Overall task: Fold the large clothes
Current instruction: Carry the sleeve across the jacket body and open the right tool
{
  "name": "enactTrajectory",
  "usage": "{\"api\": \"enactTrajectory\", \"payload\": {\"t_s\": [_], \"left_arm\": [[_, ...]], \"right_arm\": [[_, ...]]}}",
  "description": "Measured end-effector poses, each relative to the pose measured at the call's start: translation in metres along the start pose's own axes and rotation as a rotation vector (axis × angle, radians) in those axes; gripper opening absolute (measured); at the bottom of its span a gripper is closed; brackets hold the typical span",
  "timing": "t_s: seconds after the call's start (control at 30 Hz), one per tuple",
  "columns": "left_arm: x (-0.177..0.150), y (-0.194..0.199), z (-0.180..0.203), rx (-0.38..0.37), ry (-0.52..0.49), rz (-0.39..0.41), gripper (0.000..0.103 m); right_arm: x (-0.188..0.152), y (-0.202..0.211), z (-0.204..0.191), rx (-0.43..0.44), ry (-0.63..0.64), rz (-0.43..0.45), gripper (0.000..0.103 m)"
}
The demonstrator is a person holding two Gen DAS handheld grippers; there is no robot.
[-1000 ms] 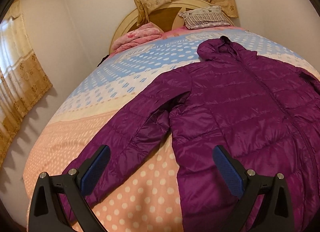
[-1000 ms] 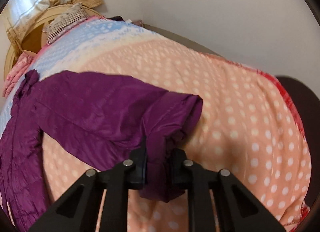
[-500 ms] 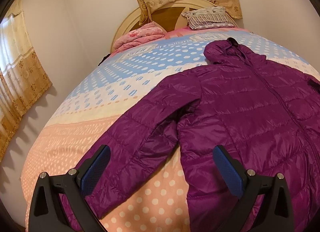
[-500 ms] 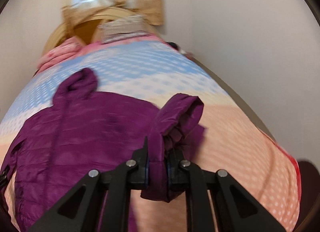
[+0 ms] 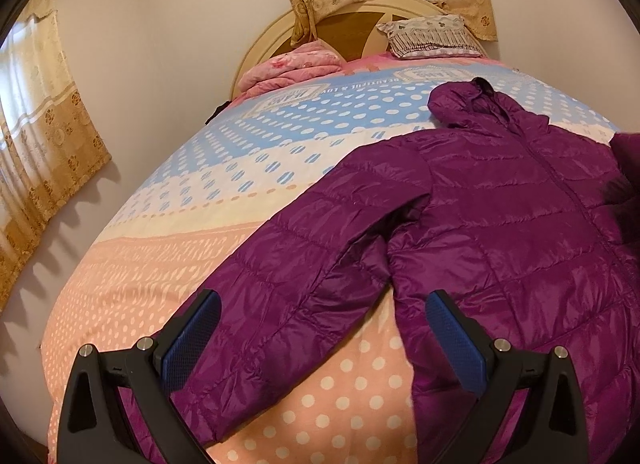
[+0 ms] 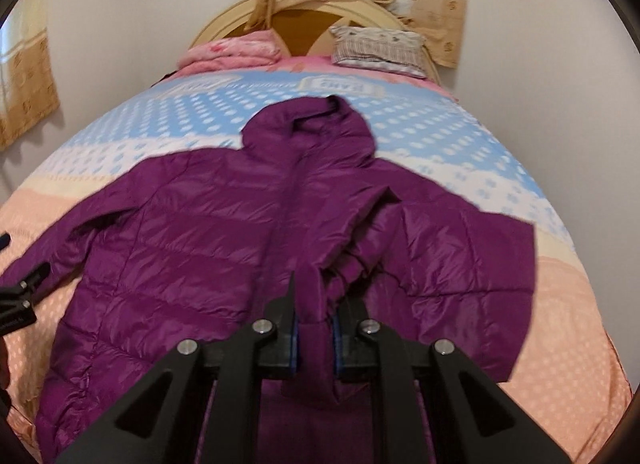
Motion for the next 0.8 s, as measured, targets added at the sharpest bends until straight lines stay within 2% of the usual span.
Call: {"api": "enactTrajectory", "payload": {"t_s": [0.07,0.13,0.17,0.2,0.27,0.33,0.4,0.47,0.5,0.57,0.73,0.8], "left_arm": [[0.0,-0.001,0.001,0.007,-0.004,-0.006,0.102],[0.0,0.0,0.001,0.015,-0.008,-0.002,0.102],[0.002,0.001,0.001,0.022,-0.008,0.002,0.102],[0.004,0.003,0.001,0.026,-0.003,0.006,0.102],[0.01,0.007,0.002,0.031,0.007,0.013,0.102],[0.018,0.012,0.007,0.028,0.017,0.022,0.102],[0.027,0.02,0.02,-0.004,0.024,0.021,0.102],[0.039,0.034,0.037,-0.043,0.025,0.041,0.102],[0.047,0.044,0.05,-0.069,0.02,0.063,0.102],[0.059,0.062,0.079,-0.119,0.005,0.091,0.102],[0.077,0.088,0.167,-0.265,-0.056,0.087,0.102],[0.076,0.085,0.202,-0.294,-0.097,0.085,0.102]], "right_arm": [[-0.005,-0.009,-0.007,0.001,0.012,-0.004,0.021],[-0.008,-0.003,-0.007,-0.007,0.018,0.007,0.053],[-0.01,0.002,-0.008,0.003,0.016,0.014,0.077],[-0.011,0.014,-0.011,0.035,0.015,0.045,0.081],[-0.013,0.035,-0.017,0.093,0.032,0.069,0.081],[-0.013,0.058,-0.014,0.112,0.039,0.113,0.081],[-0.014,0.082,0.005,0.064,0.019,0.163,0.081],[-0.018,0.098,0.035,0.004,-0.055,0.202,0.081],[-0.024,0.105,0.062,-0.102,-0.105,0.213,0.081],[-0.038,0.107,0.096,-0.247,-0.147,0.205,0.082],[-0.068,0.079,0.126,-0.269,-0.199,0.127,0.082],[-0.076,0.068,0.128,-0.271,-0.192,0.111,0.082]]}}
Point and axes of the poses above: each gripper's, at about its wrist camera, not at the fingertips, and y roughly against the way its jaws point, z to its right, x to its top, the point moved 7 cm from there along -y, roughly the way its jaws point, and after that the axes turned 11 degrees about x, right-handed, at the moved point
